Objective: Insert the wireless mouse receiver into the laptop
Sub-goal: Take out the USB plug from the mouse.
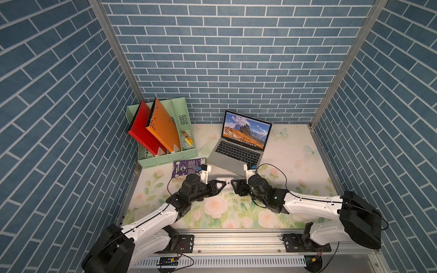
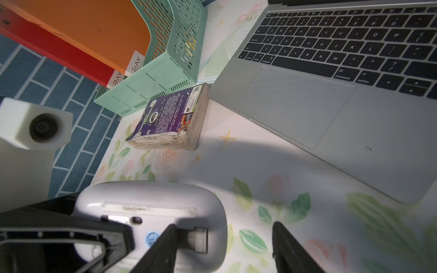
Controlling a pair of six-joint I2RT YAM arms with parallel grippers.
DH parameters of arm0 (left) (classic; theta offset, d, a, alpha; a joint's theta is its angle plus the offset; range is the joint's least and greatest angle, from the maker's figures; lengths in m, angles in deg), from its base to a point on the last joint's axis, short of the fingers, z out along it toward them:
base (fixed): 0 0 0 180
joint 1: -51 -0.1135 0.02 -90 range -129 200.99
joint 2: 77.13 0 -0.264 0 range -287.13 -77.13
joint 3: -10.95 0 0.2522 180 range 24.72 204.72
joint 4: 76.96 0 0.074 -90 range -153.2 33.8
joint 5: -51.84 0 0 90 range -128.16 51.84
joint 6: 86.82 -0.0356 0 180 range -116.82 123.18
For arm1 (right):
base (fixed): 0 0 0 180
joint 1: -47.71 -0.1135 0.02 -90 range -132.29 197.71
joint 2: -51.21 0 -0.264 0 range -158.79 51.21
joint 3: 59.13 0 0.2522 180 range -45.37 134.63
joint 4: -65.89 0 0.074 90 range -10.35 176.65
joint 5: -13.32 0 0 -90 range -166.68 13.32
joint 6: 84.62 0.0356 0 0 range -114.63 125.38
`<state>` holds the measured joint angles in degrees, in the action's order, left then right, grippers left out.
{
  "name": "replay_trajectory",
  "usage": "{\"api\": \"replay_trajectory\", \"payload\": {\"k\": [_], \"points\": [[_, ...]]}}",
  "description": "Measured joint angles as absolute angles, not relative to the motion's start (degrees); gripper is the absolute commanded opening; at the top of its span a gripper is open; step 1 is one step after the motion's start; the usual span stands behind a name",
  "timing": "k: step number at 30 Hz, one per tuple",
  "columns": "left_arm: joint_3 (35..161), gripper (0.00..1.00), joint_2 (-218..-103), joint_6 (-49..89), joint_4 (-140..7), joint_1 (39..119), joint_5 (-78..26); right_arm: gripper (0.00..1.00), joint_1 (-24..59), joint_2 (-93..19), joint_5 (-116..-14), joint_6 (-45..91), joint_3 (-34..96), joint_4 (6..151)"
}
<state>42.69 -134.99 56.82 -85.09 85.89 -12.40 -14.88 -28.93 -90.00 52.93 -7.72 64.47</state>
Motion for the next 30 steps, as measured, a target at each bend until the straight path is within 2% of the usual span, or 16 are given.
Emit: {"api": "replay_trajectory", "payload": {"k": [15, 30], "points": [[42.3, 0.14, -134.58, 58.22, -79.58, 86.26, -16.95, 0.66, -20.94, -38.09, -104.47, 50.21, 2.6, 77.52], [45.49, 0.15, -133.35, 53.33, -71.84, 87.64, -20.14, 0.66, -22.33, -38.46, -107.36, 48.58, 5.13, 83.59]]}}
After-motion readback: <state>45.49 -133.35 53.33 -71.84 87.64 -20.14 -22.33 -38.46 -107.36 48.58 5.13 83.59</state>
